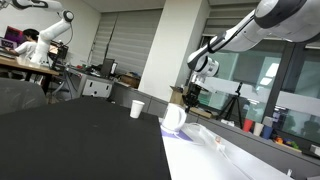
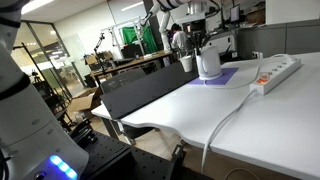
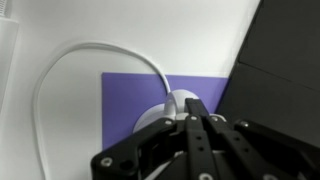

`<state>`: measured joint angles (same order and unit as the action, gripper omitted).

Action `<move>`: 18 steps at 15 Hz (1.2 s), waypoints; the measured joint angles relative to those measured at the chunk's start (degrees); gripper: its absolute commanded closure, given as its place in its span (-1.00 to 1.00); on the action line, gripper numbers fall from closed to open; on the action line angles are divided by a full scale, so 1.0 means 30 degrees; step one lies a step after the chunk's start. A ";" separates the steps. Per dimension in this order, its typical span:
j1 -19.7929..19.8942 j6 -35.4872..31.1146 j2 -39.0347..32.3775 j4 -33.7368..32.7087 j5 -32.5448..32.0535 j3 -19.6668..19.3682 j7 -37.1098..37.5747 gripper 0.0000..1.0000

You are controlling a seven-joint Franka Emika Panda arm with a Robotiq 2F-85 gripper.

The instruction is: Switch the kettle off then on

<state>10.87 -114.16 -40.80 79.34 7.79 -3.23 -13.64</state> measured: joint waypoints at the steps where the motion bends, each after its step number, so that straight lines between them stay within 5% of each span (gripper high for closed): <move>1: 0.0036 0.0004 -0.0021 0.0001 0.0000 0.0021 -0.0026 1.00; 18: -0.0111 0.2269 -0.0216 -0.1045 -0.0052 0.0116 0.0279 1.00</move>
<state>10.54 -107.35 -41.45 76.20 7.63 -2.88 -12.80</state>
